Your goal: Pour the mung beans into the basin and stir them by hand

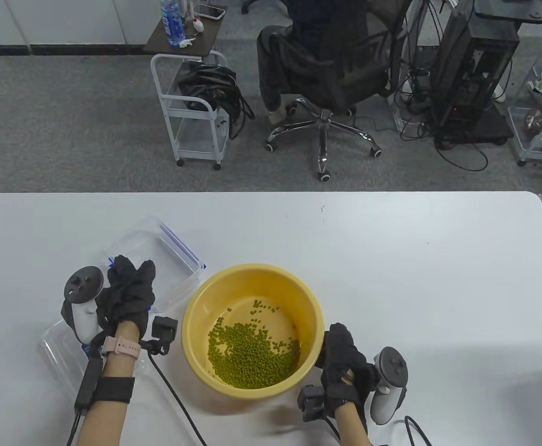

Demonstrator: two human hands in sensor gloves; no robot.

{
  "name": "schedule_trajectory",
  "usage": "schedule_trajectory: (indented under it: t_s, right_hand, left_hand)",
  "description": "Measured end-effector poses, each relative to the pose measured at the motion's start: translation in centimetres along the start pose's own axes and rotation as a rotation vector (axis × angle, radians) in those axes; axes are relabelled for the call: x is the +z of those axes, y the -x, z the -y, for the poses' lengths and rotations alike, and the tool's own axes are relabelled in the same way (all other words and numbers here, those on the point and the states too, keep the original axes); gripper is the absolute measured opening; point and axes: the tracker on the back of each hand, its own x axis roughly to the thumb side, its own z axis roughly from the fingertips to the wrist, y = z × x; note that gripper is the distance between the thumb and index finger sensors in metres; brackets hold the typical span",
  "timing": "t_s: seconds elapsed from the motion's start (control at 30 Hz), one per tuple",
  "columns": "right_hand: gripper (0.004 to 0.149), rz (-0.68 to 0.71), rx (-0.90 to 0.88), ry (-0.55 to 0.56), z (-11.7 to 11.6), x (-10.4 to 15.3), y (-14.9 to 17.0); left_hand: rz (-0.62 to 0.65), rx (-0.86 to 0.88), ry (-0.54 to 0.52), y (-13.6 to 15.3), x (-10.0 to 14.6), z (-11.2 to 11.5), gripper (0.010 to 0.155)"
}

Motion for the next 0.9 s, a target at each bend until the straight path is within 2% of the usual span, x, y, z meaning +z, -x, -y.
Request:
schedule_trajectory:
  t_s: [0.1,0.2,0.3,0.37,0.4,0.47,0.53,0.57,0.6,0.67,0.77,0.8,0.83,0.87,0.9]
  right_hand:
    - [0.055,0.052,-0.005,0.024,0.1,0.4,-0.7]
    - [0.055,0.142,0.018,0.076,0.5,1.0,-1.7]
    - [0.055,0.318,0.136,0.139,0.2,2.0,-3.9]
    - [0.055,0.435,0.262,0.142,-0.7,2.9,-5.7]
    - [0.055,0.500,0.384,0.131,-1.8,3.4,-6.9]
    - [0.054,0.535,0.611,0.080,-4.2,3.6,-8.3]
    - [0.052,0.431,0.837,-0.111,-7.7,2.8,-9.0]
    - [0.051,0.322,0.937,-0.298,-9.7,2.2,-8.9]
    - [0.051,0.244,0.986,-0.403,-10.9,1.7,-8.6]
    - [0.050,-0.074,1.131,-0.619,-14.1,0.1,-6.6]
    - [0.049,-0.500,1.321,-0.776,-16.7,-1.0,-3.0]
    - [0.049,-0.597,1.375,-0.825,-17.6,-1.3,-1.4]
    - [0.048,-0.681,1.420,-0.855,-18.5,-1.5,-0.6]
    - [0.048,-0.700,1.412,-0.888,-19.3,-1.7,-0.3]
    - [0.048,-0.670,1.409,-0.871,-20.3,-2.1,-0.4]
  left_hand:
    - [-0.036,0.107,0.210,1.1,2.6,2.9,0.076]
    - [-0.100,0.081,0.308,3.4,4.1,5.3,0.079]
    - [-0.141,0.139,0.329,5.5,4.7,6.8,0.076]
    - [-0.121,0.215,0.265,5.8,5.0,6.9,0.070]
    - [-0.118,0.238,0.233,5.9,5.0,7.0,0.070]
    - [-0.119,0.189,0.243,6.1,5.1,7.1,0.072]
    - [-0.113,0.134,0.204,6.0,5.2,7.1,0.073]
    - [-0.113,0.142,0.216,6.0,5.2,7.2,0.073]
    - [-0.116,0.152,0.221,6.0,5.3,7.2,0.073]
    - [-0.123,0.162,0.228,5.9,5.3,7.3,0.073]
    - [-0.125,0.158,0.239,5.9,5.4,7.3,0.072]
    - [-0.125,0.156,0.243,5.9,5.4,7.3,0.072]
    - [-0.123,0.160,0.252,5.8,5.4,7.4,0.072]
    - [-0.128,0.158,0.250,5.8,5.4,7.4,0.073]
    - [-0.126,0.151,0.256,5.8,5.4,7.4,0.072]
